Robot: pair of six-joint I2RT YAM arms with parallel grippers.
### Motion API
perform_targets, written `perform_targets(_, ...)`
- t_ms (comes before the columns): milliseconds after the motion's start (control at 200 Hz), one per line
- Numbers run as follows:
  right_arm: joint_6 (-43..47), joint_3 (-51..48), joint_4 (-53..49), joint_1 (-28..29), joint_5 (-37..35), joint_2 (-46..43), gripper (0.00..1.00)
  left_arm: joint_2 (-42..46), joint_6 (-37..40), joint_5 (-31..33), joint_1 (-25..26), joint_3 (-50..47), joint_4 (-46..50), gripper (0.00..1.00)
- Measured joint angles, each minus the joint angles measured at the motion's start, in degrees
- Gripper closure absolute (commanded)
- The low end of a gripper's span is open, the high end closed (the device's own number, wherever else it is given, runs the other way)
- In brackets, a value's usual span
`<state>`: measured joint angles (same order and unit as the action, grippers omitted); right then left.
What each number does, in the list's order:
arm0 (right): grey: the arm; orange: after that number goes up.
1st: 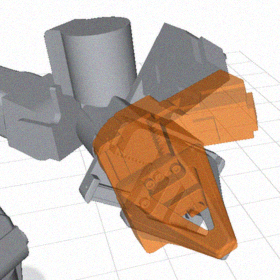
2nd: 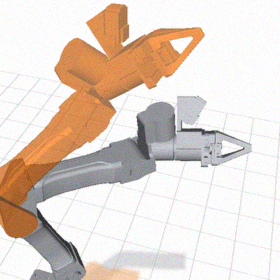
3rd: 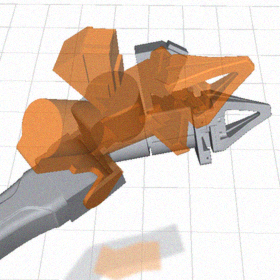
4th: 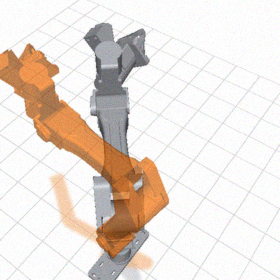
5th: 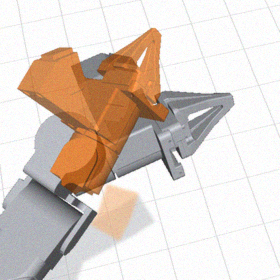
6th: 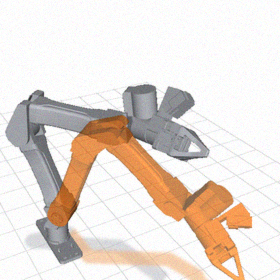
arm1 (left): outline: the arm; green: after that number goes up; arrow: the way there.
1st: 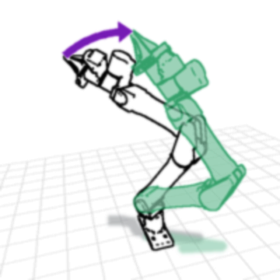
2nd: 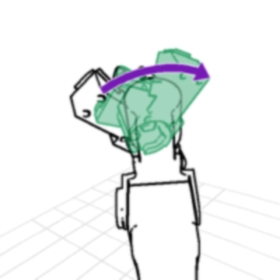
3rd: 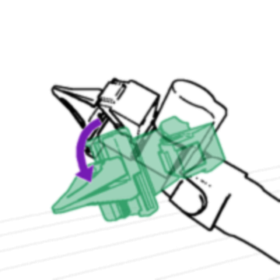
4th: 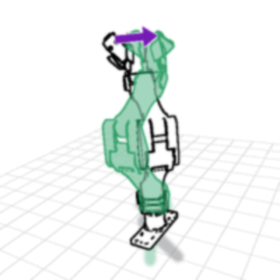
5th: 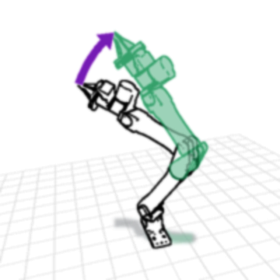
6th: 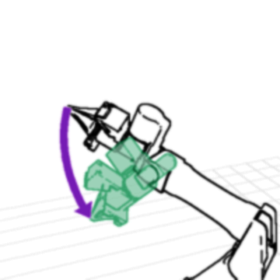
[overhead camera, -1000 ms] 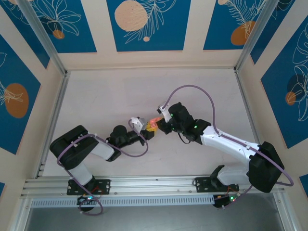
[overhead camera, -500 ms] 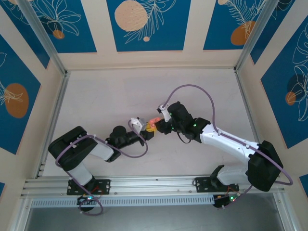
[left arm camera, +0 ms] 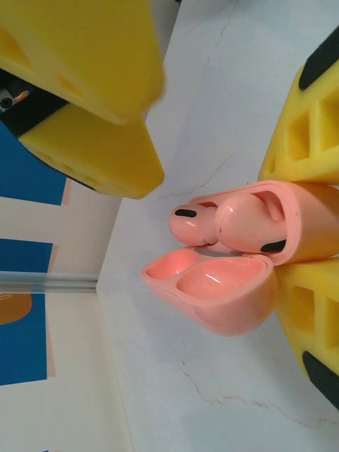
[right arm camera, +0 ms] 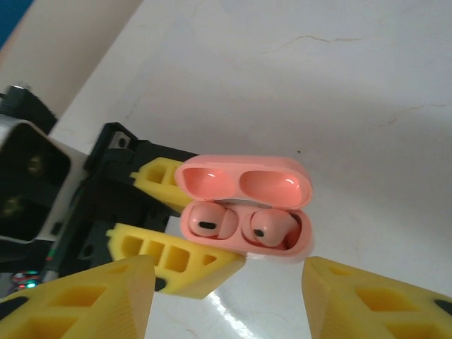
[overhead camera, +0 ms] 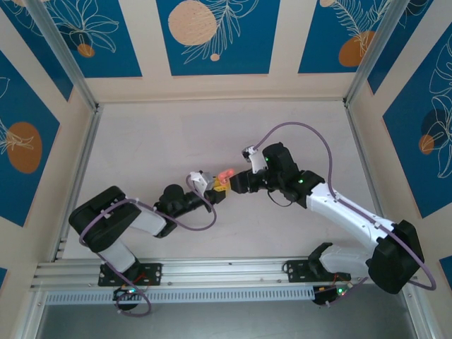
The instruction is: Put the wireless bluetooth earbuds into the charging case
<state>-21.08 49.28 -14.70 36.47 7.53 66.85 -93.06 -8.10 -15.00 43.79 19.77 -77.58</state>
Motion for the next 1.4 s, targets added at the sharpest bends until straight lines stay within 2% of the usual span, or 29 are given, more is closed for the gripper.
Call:
perform_targets(225, -1.1, 0.0, 0.1, -5.2, 6.7, -3.8, 0.47, 0.7, 2.3, -2.9, 0.0, 0.0, 0.0, 0.76)
perform_targets(390, -0.7, 0.0, 0.4, -10.0, 14.8, -4.3, 0.41, 0.8, 4.2, -6.7, 0.0, -0.1, -0.1, 0.75)
perform_targets(550, 0.1, 0.0, 0.5, -14.3, 25.0, -1.7, 0.39, 0.8, 4.5, -10.4, 0.0, -0.1, -0.1, 0.75)
perform_targets(735, 1.7, 0.5, -0.2, -15.1, 31.6, 3.7, 0.39, 0.8, 4.4, -13.6, 0.0, 0.4, 0.0, 0.75)
perform_targets(1115, 4.4, 2.1, -1.3, -13.3, 36.5, 9.1, 0.44, 0.8, 3.9, -15.1, 0.0, 1.1, -0.2, 0.74)
perform_targets(1400, 5.9, 1.6, -2.1, -13.5, 36.0, 6.4, 0.53, 0.8, 3.6, -14.9, 0.0, 1.4, -1.2, 0.74)
